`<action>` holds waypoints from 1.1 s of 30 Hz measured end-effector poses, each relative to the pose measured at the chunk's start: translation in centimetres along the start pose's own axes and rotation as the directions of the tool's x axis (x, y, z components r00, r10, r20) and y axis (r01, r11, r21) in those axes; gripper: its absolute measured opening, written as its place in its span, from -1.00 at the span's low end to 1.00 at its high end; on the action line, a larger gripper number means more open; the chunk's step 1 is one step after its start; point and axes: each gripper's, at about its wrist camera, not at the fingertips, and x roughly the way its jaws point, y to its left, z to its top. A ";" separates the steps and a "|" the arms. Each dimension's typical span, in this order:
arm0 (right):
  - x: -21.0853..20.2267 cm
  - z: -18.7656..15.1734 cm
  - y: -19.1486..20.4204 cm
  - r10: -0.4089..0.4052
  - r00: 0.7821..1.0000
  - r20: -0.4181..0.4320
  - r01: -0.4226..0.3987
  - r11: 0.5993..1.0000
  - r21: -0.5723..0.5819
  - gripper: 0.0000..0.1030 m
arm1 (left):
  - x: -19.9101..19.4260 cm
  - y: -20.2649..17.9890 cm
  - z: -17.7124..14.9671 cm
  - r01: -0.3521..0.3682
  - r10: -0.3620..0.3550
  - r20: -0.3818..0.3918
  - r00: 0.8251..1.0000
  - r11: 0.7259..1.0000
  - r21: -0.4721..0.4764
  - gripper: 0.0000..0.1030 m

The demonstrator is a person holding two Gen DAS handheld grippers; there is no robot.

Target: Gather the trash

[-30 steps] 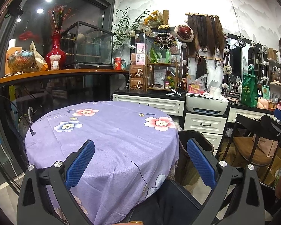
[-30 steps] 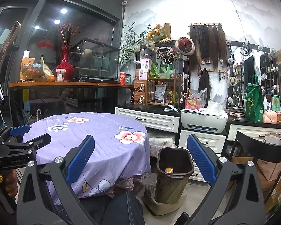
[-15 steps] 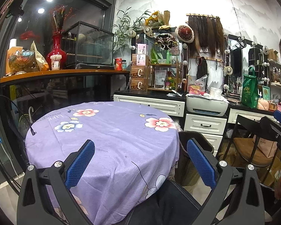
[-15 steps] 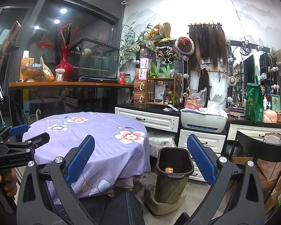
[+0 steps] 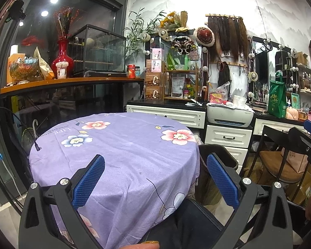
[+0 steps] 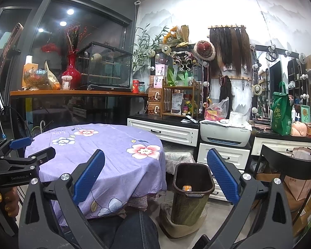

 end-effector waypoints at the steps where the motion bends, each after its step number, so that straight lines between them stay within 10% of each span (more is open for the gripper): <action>1: 0.0 0.0 0.0 0.000 1.000 0.000 0.000 1.000 0.000 0.89 | 0.0 0.0 0.0 0.000 0.000 0.001 1.000 1.000 0.001 0.90; 33: 0.0 0.1 0.1 0.000 1.000 -0.002 0.000 1.000 0.001 0.89 | 0.0 0.5 0.3 -0.007 0.007 0.017 1.000 1.000 0.009 0.90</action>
